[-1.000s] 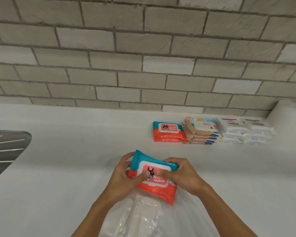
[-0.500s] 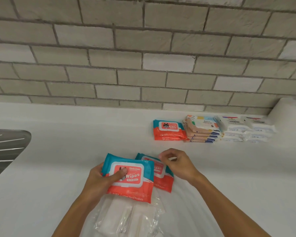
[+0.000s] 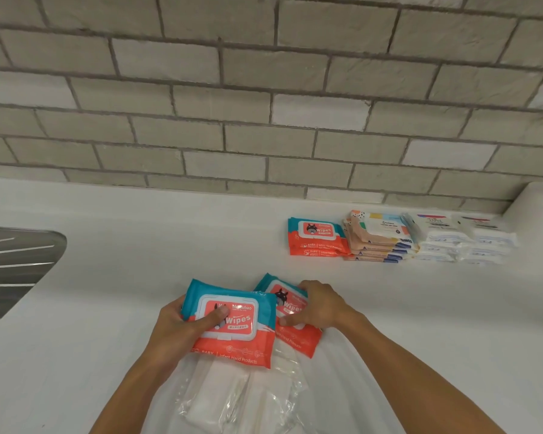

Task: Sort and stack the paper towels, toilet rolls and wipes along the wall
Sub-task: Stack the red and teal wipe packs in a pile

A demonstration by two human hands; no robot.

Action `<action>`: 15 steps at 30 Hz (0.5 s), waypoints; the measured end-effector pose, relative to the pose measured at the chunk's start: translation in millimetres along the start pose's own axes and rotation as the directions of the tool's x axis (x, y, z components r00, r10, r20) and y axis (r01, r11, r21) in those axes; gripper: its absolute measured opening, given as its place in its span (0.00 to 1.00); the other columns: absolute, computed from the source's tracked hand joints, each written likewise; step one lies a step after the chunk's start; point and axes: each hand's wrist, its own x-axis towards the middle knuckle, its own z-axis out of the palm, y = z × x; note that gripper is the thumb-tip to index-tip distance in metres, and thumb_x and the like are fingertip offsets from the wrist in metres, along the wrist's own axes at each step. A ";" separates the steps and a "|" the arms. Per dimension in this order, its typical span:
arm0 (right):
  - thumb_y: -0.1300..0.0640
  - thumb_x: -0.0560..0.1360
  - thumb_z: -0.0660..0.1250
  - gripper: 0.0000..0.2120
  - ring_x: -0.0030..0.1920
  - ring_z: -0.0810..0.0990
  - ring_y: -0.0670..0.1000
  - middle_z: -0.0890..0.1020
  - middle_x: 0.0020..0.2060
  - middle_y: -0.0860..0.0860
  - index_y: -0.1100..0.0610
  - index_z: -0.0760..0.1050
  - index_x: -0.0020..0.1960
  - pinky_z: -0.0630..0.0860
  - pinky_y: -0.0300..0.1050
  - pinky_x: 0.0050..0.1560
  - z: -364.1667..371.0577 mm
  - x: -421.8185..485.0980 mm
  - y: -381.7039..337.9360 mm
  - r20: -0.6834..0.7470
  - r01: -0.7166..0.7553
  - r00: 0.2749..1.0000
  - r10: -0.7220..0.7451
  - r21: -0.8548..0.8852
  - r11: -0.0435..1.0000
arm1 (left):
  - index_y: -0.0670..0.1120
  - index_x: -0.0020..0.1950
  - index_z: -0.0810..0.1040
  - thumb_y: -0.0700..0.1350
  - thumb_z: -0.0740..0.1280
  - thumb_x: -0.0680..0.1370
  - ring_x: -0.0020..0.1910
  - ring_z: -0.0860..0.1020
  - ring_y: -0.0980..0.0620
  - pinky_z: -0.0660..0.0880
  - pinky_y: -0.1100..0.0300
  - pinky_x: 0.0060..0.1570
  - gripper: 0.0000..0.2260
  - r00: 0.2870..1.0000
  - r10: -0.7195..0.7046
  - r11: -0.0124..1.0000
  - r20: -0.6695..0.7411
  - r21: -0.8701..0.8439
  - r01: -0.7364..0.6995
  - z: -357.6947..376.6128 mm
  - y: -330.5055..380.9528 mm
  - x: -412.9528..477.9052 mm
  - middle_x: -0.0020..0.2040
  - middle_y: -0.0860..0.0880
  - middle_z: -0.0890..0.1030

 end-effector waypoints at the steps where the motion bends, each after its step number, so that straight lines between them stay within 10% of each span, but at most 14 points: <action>1: 0.33 0.62 0.75 0.37 0.54 0.81 0.49 0.78 0.60 0.46 0.46 0.67 0.65 0.79 0.46 0.55 -0.5 -0.4 -0.1 -0.007 -0.005 1.000 0.005 0.026 1.000 | 0.50 0.56 0.79 0.57 0.77 0.60 0.42 0.86 0.46 0.83 0.45 0.45 0.27 1.000 -0.004 1.000 -0.005 0.000 0.004 0.5 -0.5 0.5 0.48 0.46 0.86; 15: 0.48 0.64 0.80 0.19 0.38 0.86 0.48 0.83 0.47 0.46 0.46 0.76 0.50 0.83 0.42 0.37 -8.7 -15.9 25.0 -0.109 -0.013 0.986 0.128 0.707 0.707 | 0.50 0.55 0.78 0.57 0.75 0.60 0.40 0.85 0.46 0.82 0.56 0.35 0.26 1.000 -0.023 1.000 0.012 0.000 0.023 15.6 7.1 2.3 0.47 0.48 0.85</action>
